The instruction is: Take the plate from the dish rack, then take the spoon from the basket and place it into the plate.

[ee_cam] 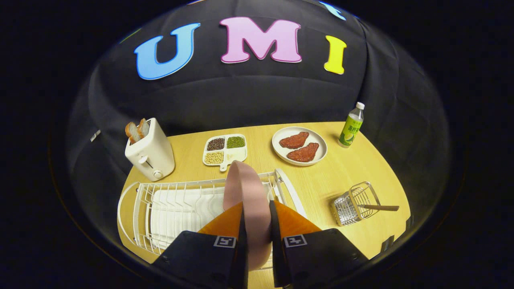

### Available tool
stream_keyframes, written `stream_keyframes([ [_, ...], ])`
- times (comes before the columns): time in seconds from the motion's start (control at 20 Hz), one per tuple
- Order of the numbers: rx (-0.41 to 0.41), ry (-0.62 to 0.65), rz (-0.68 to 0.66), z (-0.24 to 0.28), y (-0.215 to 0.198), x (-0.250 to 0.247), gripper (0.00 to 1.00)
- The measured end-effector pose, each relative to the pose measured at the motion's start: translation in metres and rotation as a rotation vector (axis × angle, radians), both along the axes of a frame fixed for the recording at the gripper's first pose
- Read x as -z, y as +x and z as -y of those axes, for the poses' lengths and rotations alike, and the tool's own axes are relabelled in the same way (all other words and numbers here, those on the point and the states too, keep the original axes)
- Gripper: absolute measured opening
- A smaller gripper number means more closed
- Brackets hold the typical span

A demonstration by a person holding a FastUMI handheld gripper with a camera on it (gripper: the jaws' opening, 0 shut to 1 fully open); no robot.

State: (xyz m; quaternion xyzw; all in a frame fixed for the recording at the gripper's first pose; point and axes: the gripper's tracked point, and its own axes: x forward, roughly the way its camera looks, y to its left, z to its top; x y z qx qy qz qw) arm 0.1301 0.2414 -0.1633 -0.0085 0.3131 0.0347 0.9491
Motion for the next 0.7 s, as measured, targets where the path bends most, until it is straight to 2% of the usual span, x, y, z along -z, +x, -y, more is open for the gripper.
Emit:
stream_keyframes([
  [0.25,-0.05,-0.109,0.089,-0.023,-0.005,-0.018,0.28],
  [0.35,-0.043,-0.126,0.107,-0.023,-0.006,-0.023,0.27],
  [0.5,-0.009,-0.138,0.101,-0.013,-0.009,-0.021,0.28],
  [0.7,0.083,-0.08,0.014,0.009,-0.016,-0.013,0.27],
])
